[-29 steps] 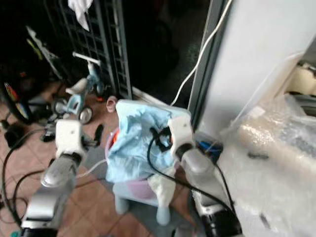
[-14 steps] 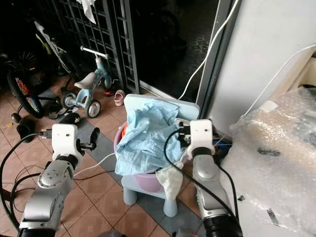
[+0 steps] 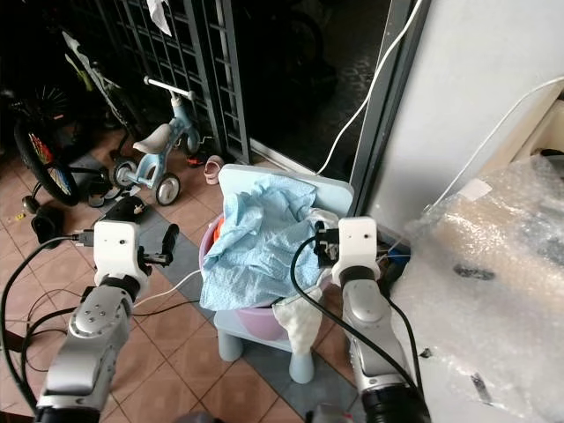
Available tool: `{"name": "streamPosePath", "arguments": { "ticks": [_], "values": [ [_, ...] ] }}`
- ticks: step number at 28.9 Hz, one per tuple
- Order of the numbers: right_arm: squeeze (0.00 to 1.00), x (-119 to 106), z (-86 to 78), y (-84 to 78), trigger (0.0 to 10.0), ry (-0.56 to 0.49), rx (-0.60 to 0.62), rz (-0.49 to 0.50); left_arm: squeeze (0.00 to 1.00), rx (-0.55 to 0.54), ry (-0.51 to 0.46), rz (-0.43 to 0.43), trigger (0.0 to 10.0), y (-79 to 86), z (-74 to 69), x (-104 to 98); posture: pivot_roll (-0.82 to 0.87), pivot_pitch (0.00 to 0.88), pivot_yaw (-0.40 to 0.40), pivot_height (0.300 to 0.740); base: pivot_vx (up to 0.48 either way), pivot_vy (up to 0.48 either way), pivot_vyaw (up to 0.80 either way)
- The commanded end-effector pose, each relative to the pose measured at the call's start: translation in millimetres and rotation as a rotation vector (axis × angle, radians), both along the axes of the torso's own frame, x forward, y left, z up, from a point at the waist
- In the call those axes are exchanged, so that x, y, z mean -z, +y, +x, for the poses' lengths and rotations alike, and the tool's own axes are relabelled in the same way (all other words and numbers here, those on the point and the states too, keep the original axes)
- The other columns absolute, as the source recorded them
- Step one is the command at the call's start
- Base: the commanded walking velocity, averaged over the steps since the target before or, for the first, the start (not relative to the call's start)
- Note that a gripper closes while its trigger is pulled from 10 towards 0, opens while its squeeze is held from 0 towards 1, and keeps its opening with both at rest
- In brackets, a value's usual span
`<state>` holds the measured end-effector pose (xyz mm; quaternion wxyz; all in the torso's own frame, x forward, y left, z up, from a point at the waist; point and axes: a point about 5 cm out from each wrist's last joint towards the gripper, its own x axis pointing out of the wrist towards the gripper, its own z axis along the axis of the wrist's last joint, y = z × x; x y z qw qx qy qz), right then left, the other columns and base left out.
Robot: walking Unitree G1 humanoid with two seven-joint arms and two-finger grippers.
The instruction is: Clothes washing
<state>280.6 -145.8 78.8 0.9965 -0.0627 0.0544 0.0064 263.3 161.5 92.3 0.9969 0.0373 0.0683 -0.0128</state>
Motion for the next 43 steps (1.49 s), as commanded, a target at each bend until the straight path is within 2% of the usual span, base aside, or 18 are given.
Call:
{"name": "streamPosePath", "arguments": {
  "ticks": [1, 3, 6, 8, 11, 14, 16, 18, 23, 26, 29, 38, 43],
  "values": [
    [0.0, -3.6, 3.5, 6.7, 10.0, -0.014, -0.029, 0.013, 0.0, 0.001, 0.01, 0.004, 10.0, 4.0, 0.6, 1.0, -0.02, 0.0, 0.028, 0.74, 0.0, 0.48, 0.43],
    [0.0, -4.2, 4.2, 3.4, 10.0, -0.012, -0.022, 0.046, 0.0, -0.002, -0.001, 0.005, 10.0, 3.7, 3.8, -1.1, -0.02, 0.0, 0.024, 0.74, 0.0, 0.48, 0.0],
    [0.0, -3.1, 4.2, 2.9, 10.0, -0.007, -0.024, 0.042, 0.0, -0.002, -0.003, 0.007, 10.0, 3.1, 4.8, -1.5, -0.02, 0.0, 0.026, 0.74, 0.0, 0.48, 0.0],
    [0.0, -2.0, 5.7, -0.7, 10.0, -0.013, 0.002, -0.022, 0.0, -0.003, -0.001, 0.008, 10.0, 2.0, 5.6, 0.3, -0.03, 0.0, 0.024, 0.74, 0.0, 0.24, 0.0],
    [0.0, -2.1, 6.8, -2.5, 10.0, -0.01, 0.02, -0.03, 0.0, -0.005, 0.0, 0.009, 10.0, 2.0, 5.8, 0.5, -0.03, 0.0, 0.024, 0.74, 0.0, 0.0, 0.0],
    [0.0, -0.6, 7.5, -0.8, 10.0, 0.004, 0.022, -0.114, 0.0, -0.011, -0.006, 0.005, 10.0, 1.6, 8.8, -0.8, -0.04, 0.0, 0.018, 0.74, 0.0, 0.0, 0.0],
    [0.0, 1.2, 5.4, 4.9, 10.0, 0.008, -0.019, -0.033, 0.0, -0.014, -0.02, 0.002, 10.0, 2.7, 7.7, -1.7, -0.05, 0.0, 0.02, 0.74, 0.0, 0.0, 0.0],
    [0.0, 1.1, 4.0, 3.6, 10.0, 0.021, 0.02, -0.001, 0.0, 0.003, -0.023, 0.02, 10.0, 2.2, 6.0, -0.9, -0.05, 0.0, 0.024, 0.74, 0.0, 0.0, 0.0],
    [0.0, 4.7, 0.3, 6.1, 10.0, 0.045, -0.03, -0.028, 0.0, 0.044, -0.018, 0.008, 10.0, -1.7, 4.6, -0.2, -0.06, 0.0, 0.029, 0.74, 0.0, 0.0, 0.0],
    [0.0, 8.2, -2.8, 12.6, 10.0, 0.071, -0.087, 0.028, 0.0, 0.038, -0.027, 0.003, 10.0, 0.1, 6.4, -2.2, -0.05, 0.0, 0.02, 0.74, 0.08, 0.0, 0.0],
    [0.0, 4.2, 3.0, 17.9, 10.0, 0.061, -0.12, 0.023, 0.0, 0.023, -0.029, -0.005, 10.0, 2.7, 6.7, -2.6, -0.04, 0.0, 0.013, 0.74, 0.252, 0.0, 0.0],
    [0.0, 2.6, 10.3, 14.3, 10.0, 0.058, -0.114, 0.027, 0.0, 0.027, -0.027, -0.01, 10.0, 0.8, 5.0, -2.3, -0.03, 0.0, 0.009, 0.74, 0.273, 0.0, 0.0],
    [0.0, 5.2, 11.1, 14.6, 10.0, 0.096, -0.138, 0.012, 0.0, 0.031, -0.024, -0.016, 10.0, -1.7, 6.9, -0.9, -0.04, 0.0, -0.001, 0.74, 0.287, 0.0, 0.0]
  ]
}}
